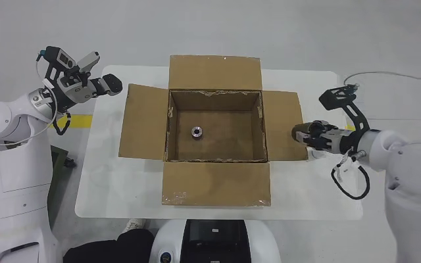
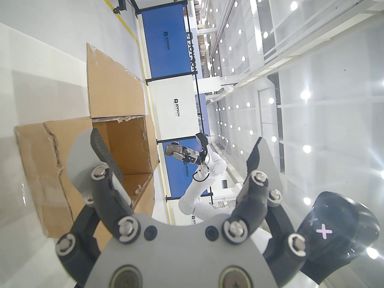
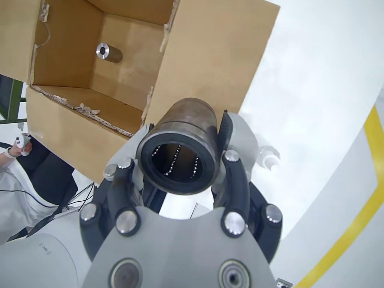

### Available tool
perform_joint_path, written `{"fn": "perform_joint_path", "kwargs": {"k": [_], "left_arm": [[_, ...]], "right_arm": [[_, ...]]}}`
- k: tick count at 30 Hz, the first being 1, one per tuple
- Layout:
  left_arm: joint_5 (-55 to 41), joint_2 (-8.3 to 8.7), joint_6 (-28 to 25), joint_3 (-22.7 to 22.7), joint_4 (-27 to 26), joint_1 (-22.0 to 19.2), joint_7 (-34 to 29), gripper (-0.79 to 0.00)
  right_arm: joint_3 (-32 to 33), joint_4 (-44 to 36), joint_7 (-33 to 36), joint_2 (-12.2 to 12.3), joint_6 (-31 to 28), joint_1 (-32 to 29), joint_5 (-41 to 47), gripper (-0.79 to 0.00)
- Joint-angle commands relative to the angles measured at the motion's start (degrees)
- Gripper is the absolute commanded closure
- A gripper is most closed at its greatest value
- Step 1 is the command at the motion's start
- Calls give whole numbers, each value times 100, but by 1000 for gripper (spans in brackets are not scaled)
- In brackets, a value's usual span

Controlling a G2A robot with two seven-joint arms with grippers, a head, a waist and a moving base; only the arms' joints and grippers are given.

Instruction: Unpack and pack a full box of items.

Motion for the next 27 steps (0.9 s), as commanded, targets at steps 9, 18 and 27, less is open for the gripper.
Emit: {"fn": "perform_joint_path", "kwargs": {"k": [9, 18, 27], "left_arm": [[0, 0, 0, 0, 0, 0, 0, -785], [0, 0, 0, 0, 0, 0, 0, -785], [0, 0, 0, 0, 0, 0, 0, -785]], "right_arm": [[1035, -283, 0, 339, -9, -939, 314, 0], [1625, -566, 0, 552, 93, -1676, 716, 0], [1828, -603, 0, 667, 284, -2328, 764, 0]]}}
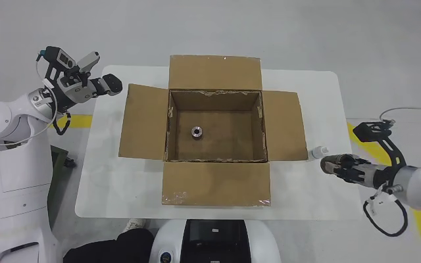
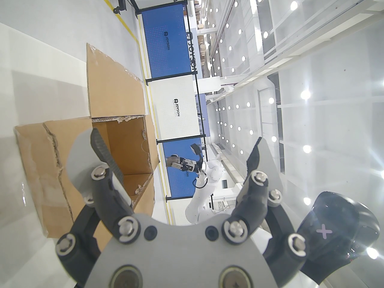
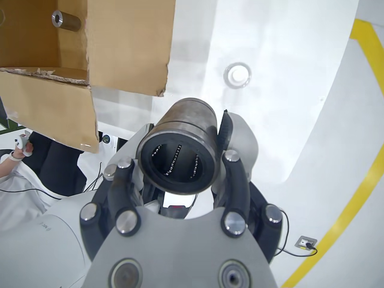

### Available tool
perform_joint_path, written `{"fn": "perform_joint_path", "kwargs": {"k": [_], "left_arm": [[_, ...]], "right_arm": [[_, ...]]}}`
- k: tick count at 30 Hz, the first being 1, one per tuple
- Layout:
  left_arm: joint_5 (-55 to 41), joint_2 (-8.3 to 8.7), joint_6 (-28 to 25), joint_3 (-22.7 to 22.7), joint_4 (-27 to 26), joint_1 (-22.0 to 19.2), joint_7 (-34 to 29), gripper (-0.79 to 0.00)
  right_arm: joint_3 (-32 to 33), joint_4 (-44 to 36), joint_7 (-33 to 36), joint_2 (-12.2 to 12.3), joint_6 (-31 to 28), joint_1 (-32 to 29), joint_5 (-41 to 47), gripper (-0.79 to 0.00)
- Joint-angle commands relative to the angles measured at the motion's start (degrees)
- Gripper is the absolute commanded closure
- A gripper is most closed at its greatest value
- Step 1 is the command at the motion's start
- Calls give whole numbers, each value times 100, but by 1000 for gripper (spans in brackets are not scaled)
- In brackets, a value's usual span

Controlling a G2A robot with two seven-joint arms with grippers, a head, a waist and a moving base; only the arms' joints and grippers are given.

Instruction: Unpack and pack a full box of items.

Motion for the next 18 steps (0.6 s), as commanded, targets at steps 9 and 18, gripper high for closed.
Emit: {"fn": "perform_joint_path", "kwargs": {"k": [9, 18], "left_arm": [[0, 0, 0, 0, 0, 0, 0, -785], [0, 0, 0, 0, 0, 0, 0, -785]], "right_arm": [[-10, 278, -337, 13, -9, -645, -178, 0], [-406, 737, -871, 18, -47, -830, -516, 0]]}}
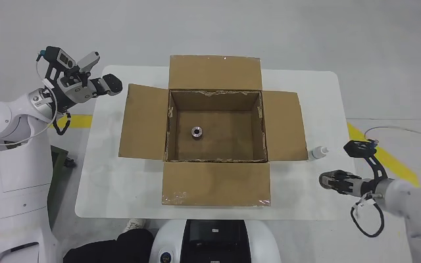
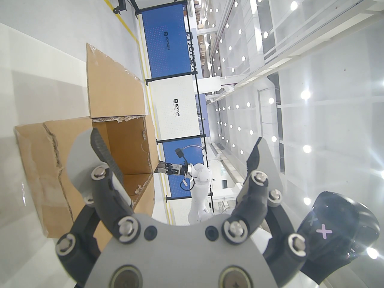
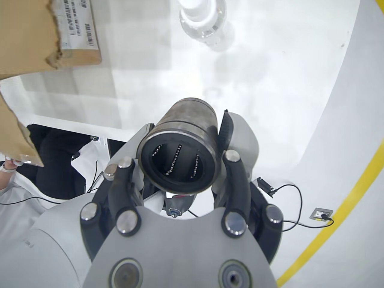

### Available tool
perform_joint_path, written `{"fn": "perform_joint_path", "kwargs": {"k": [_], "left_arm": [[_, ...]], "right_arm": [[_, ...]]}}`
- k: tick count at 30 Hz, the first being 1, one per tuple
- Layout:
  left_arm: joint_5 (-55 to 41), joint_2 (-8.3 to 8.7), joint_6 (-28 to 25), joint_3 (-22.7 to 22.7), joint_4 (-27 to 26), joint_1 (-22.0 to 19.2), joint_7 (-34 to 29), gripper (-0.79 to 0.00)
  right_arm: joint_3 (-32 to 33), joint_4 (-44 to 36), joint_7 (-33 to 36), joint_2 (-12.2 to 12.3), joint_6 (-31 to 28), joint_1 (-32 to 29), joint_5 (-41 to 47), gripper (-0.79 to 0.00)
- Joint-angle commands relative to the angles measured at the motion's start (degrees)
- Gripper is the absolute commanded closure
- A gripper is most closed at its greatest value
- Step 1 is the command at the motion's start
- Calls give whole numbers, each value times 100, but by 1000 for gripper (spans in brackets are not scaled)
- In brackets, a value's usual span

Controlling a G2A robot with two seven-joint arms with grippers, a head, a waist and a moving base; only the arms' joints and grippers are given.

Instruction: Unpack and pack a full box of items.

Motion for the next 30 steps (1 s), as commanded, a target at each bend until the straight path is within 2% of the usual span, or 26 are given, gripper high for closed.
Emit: {"fn": "perform_joint_path", "kwargs": {"k": [1, 10, 20, 30], "left_arm": [[0, 0, 0, 0, 0, 0, 0, -785], [0, 0, 0, 0, 0, 0, 0, -785], [0, 0, 0, 0, 0, 0, 0, -785], [0, 0, 0, 0, 0, 0, 0, -785]], "right_arm": [[-96, 125, -111, 2, -6, 15, -61, 0], [-617, 469, -606, -3, 146, 225, -280, 0], [-1263, 508, -760, -9, 482, 533, -750, 0], [-1626, 609, -994, -35, 837, 677, -1078, 0]]}}
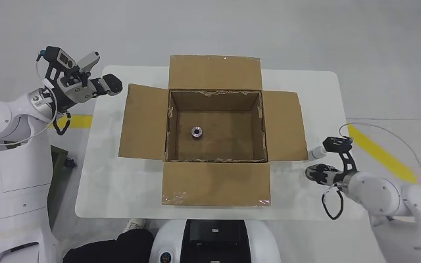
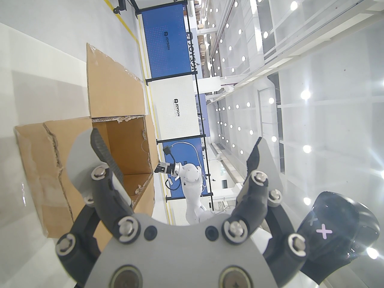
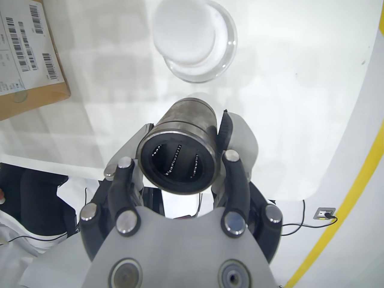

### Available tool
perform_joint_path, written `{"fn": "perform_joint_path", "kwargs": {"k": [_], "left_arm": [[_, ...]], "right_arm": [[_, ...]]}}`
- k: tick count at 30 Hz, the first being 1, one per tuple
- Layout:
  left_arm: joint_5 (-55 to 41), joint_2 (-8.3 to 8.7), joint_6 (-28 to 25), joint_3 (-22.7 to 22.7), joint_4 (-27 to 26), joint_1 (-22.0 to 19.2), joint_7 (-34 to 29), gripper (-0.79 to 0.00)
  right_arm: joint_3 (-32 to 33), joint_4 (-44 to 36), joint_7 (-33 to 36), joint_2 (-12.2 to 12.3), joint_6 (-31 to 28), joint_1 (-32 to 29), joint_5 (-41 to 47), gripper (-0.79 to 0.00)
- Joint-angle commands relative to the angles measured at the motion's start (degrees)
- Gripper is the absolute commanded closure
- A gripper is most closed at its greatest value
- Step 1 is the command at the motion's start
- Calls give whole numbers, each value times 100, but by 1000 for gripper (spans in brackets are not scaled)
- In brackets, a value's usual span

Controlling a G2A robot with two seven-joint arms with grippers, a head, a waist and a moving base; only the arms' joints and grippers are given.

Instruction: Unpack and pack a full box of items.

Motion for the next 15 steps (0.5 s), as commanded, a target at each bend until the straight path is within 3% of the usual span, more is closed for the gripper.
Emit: {"fn": "perform_joint_path", "kwargs": {"k": [1, 15], "left_arm": [[0, 0, 0, 0, 0, 0, 0, -785], [0, 0, 0, 0, 0, 0, 0, -785]], "right_arm": [[-55, 22, -40, -6, 53, 7, -50, 0], [-368, 280, -431, -69, 384, 65, -154, 0]]}}
